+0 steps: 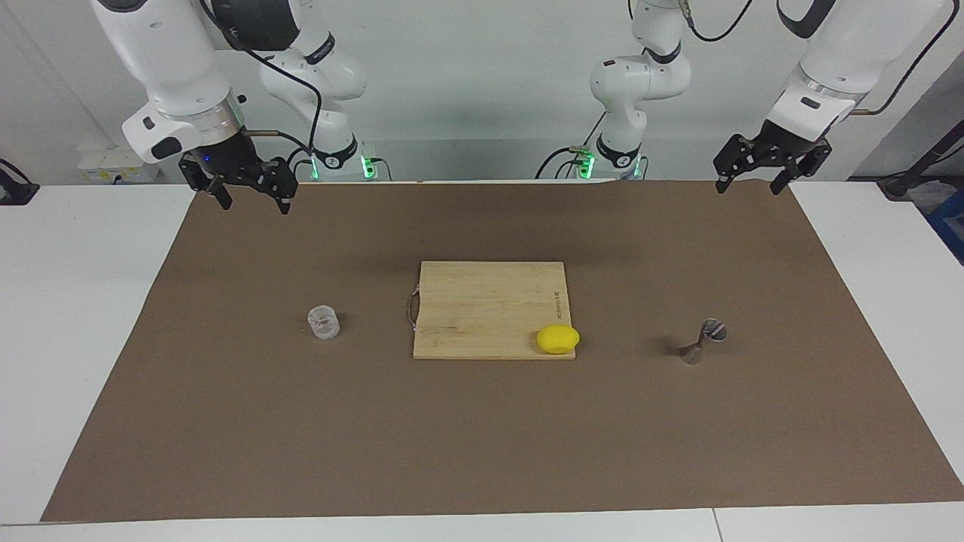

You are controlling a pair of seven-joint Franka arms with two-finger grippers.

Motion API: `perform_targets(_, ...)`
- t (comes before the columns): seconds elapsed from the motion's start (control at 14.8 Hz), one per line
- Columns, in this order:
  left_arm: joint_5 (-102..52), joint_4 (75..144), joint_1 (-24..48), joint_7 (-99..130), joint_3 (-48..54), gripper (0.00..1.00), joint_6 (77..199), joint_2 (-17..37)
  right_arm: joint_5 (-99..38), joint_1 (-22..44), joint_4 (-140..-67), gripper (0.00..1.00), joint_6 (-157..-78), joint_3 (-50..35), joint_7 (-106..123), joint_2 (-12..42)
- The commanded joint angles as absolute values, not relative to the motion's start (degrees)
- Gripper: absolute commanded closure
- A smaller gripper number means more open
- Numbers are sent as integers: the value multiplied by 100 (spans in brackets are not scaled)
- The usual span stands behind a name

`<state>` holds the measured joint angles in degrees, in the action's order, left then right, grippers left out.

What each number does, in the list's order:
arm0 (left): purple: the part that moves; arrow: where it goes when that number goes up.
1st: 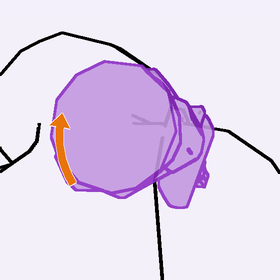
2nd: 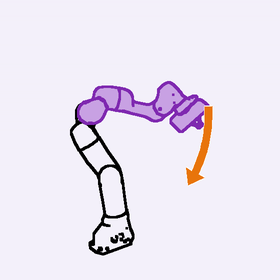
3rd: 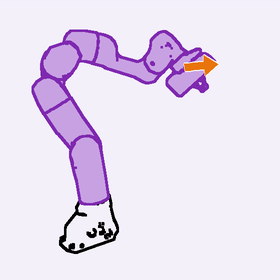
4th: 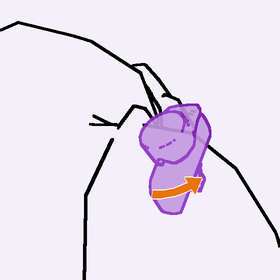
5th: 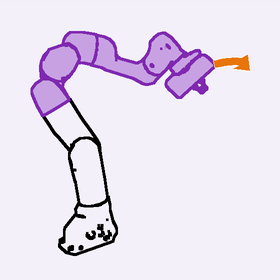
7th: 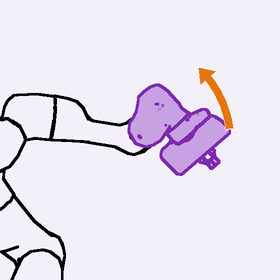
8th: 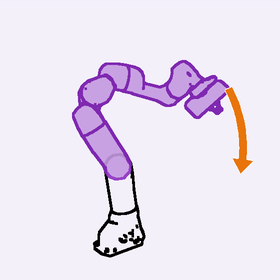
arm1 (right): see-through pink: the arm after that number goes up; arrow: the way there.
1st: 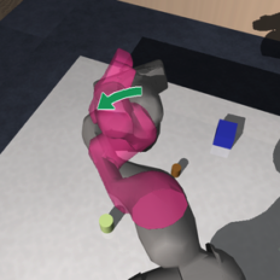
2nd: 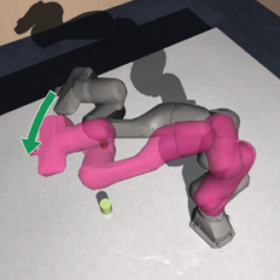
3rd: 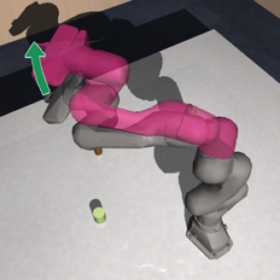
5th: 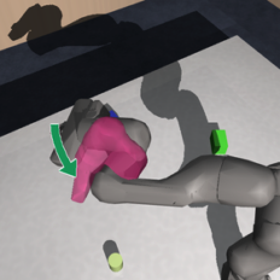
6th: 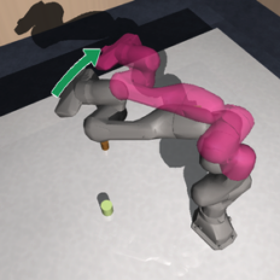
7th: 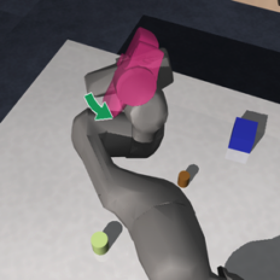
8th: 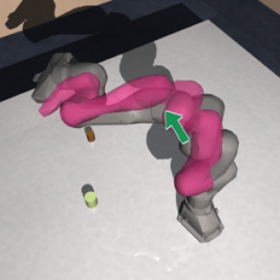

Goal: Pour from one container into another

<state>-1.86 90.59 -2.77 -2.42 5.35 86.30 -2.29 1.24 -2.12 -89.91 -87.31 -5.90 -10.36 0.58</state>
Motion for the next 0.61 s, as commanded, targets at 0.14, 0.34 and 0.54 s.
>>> perform_targets(0.14,-229,8982,-308,-281,545,0,8604,-167,141,-290,-9097,0,-8789,-624,-914,-26)
perform_targets(0.34,-229,8965,-273,-273,545,0,8613,-167,149,-290,-9097,0,-8789,-624,-914,-26)
perform_targets(0.54,-229,9009,-246,-264,580,0,8736,-167,141,-290,-9097,0,-8789,-624,-914,-26)
